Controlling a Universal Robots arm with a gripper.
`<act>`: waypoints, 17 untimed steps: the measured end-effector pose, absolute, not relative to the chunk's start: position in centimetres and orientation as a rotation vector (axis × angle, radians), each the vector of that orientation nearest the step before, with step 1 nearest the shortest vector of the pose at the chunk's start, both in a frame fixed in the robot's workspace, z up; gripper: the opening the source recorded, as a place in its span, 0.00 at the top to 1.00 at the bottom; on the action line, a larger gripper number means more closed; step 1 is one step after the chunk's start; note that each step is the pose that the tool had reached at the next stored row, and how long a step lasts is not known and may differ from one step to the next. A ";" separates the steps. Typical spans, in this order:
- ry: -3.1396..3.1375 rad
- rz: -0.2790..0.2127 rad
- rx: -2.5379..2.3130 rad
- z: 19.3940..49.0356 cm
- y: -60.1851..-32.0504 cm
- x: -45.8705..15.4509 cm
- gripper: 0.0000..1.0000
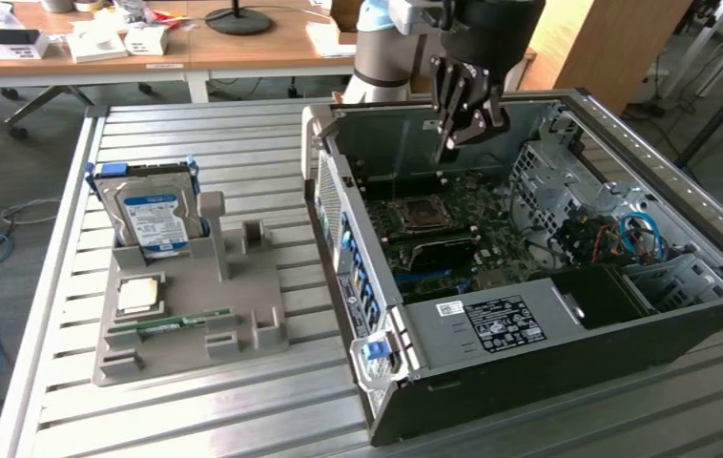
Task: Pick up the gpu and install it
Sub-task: 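Press down on the gpu until it lock into place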
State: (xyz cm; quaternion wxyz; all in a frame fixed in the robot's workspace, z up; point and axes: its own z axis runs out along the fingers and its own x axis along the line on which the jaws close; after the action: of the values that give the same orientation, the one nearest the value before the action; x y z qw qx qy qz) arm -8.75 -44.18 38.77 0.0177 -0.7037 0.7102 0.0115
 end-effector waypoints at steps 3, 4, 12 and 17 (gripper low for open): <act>2.206 0.036 -2.186 38.2 -44.2 -8.7 0.89; 2.206 0.036 -2.186 38.0 -44.2 -8.8 0.89; 2.206 0.035 -2.186 36.6 -44.2 -8.8 0.89; 2.207 0.035 -2.186 35.7 -44.2 -8.8 0.89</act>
State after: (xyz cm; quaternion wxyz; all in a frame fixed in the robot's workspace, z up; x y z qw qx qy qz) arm -8.75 -44.18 35.68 0.0176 -0.7037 0.7102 0.0114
